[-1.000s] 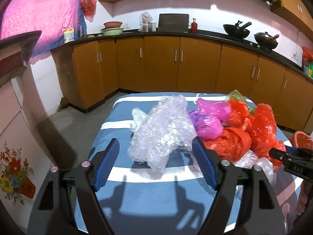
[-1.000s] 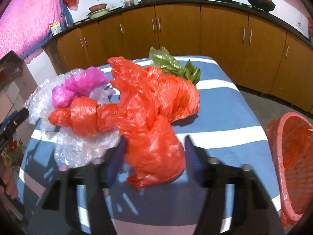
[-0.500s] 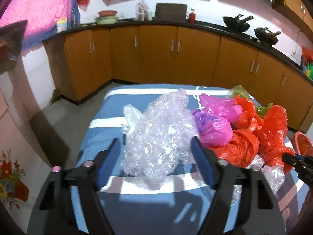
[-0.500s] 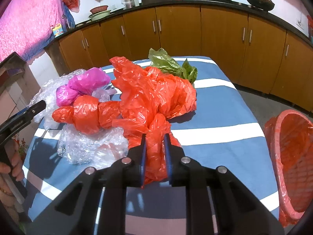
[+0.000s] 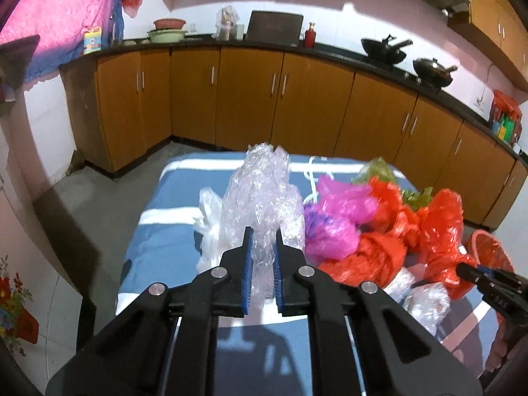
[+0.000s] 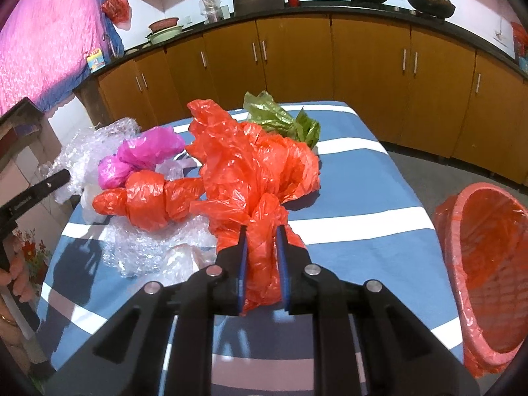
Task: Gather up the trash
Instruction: 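Carry the red bag and bubble wrap to the wastebasket and release both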
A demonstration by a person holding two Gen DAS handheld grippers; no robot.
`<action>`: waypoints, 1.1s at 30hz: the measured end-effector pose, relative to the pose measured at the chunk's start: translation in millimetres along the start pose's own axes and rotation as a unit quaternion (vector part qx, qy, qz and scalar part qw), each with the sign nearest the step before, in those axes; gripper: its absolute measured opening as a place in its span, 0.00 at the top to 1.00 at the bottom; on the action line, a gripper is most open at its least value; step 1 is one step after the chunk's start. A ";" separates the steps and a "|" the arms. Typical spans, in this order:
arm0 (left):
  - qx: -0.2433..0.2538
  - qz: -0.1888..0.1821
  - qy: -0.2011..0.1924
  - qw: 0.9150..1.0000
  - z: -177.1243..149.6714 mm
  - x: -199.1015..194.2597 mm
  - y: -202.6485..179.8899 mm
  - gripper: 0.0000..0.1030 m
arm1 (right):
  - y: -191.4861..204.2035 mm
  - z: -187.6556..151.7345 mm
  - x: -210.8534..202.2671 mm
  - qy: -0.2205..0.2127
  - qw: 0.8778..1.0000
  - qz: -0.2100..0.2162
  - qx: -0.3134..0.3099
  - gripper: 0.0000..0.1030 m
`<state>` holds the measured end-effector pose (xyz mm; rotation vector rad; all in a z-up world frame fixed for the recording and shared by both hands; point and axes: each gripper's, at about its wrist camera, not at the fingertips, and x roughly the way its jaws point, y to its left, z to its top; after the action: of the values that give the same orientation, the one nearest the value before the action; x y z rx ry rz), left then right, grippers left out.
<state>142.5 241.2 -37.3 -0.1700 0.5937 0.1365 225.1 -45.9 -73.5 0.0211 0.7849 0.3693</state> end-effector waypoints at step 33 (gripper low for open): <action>0.068 -0.138 -0.067 0.986 19.3 -42.6 -130.6 0.92 | -77.4 1.3 -92.1 -0.092 0.990 -0.091 0.054 0.87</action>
<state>141.1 114.1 18.1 -0.1091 0.4393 -0.1603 190.9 -148.8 -21.3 0.0827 0.6187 0.1485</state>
